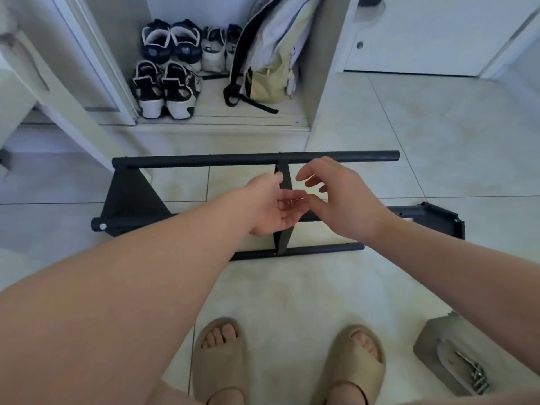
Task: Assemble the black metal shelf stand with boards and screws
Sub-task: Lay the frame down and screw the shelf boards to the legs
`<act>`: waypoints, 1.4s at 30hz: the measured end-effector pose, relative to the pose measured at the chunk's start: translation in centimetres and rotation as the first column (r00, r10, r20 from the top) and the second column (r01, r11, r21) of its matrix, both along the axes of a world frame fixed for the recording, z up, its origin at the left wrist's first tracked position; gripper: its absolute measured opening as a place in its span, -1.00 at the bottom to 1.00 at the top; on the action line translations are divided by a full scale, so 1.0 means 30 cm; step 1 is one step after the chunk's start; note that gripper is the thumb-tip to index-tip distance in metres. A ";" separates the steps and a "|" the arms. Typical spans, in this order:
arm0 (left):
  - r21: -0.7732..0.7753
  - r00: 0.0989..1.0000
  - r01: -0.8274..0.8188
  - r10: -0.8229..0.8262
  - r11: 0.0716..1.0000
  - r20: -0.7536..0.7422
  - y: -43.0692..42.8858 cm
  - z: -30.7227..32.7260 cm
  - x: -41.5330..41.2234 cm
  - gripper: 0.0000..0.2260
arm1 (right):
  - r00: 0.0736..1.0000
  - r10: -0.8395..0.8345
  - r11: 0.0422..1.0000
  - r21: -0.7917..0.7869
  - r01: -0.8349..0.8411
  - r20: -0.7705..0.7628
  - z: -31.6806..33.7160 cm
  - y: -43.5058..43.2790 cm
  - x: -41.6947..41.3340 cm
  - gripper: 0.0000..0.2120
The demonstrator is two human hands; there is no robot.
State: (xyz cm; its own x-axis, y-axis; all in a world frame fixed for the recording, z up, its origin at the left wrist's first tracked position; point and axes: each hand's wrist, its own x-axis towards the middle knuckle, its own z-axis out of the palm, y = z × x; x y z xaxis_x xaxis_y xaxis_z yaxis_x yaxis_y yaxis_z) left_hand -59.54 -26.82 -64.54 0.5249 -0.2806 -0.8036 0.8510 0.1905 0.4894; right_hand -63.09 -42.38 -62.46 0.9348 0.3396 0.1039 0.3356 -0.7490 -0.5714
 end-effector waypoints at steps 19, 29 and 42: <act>0.812 0.669 0.244 -0.698 0.531 0.255 0.023 -0.231 0.174 -0.48 | 0.948 -0.122 0.886 -0.462 -0.028 -0.292 -0.237 -0.052 0.110 -0.52; 0.774 0.645 0.365 -0.741 0.517 0.190 -0.003 -0.205 0.103 -0.49 | 0.928 -0.131 0.854 -0.515 -0.072 -0.348 -0.212 -0.052 0.024 -0.50; 0.639 0.577 0.607 -0.815 0.473 0.056 -0.078 -0.183 -0.021 -0.46 | 0.943 -0.177 0.888 -0.458 0.029 -0.283 -0.209 -0.175 -0.153 -0.15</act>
